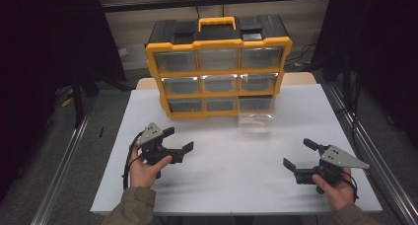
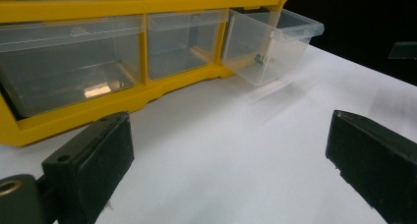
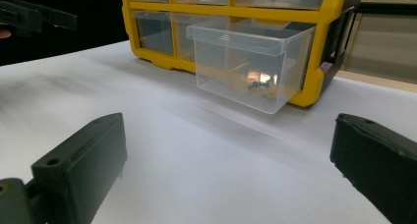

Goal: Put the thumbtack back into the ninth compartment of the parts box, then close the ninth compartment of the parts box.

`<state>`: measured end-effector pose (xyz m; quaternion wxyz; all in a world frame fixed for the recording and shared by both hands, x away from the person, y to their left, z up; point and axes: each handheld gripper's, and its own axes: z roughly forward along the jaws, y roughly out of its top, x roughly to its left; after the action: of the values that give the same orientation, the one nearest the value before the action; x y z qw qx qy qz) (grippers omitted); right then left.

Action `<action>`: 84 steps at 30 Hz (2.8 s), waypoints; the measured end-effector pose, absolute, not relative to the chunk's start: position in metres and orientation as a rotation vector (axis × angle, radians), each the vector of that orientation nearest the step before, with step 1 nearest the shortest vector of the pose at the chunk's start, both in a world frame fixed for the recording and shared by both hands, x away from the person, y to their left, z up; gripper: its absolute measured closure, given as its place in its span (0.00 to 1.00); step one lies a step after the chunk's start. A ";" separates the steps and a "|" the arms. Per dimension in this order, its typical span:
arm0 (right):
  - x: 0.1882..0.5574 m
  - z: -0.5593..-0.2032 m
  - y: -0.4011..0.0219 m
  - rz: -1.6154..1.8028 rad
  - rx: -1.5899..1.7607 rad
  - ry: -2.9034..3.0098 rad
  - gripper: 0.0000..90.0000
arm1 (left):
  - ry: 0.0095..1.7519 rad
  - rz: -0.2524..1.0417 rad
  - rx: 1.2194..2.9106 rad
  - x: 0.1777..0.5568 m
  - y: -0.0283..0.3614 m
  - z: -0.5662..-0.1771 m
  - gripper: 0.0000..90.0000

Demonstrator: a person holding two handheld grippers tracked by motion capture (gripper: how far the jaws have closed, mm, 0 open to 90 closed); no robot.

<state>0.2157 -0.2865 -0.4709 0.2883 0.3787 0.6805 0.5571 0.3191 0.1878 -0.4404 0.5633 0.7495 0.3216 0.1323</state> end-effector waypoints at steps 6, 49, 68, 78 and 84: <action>0.216 -0.471 -0.287 1.489 1.016 1.815 0.00 | 0.793 0.352 1.768 0.313 0.194 -0.444 0.04; 0.219 -0.473 -0.285 1.472 1.032 1.815 0.00 | 0.759 0.391 1.745 0.291 0.237 -0.446 0.02; 0.227 -0.469 -0.277 1.412 1.111 1.750 0.02 | 0.753 0.386 1.739 0.289 0.240 -0.448 0.02; 0.233 -0.466 -0.273 1.388 1.162 1.730 0.06 | 0.733 0.372 1.739 0.289 0.245 -0.450 0.02; 0.235 -0.465 -0.272 1.383 1.183 1.719 0.10 | 0.726 0.375 1.733 0.289 0.246 -0.450 0.02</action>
<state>0.2353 -0.2722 -0.4646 0.3137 0.4486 0.6520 0.5246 0.2894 0.2460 -0.4501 0.5752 0.7400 0.3098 0.1600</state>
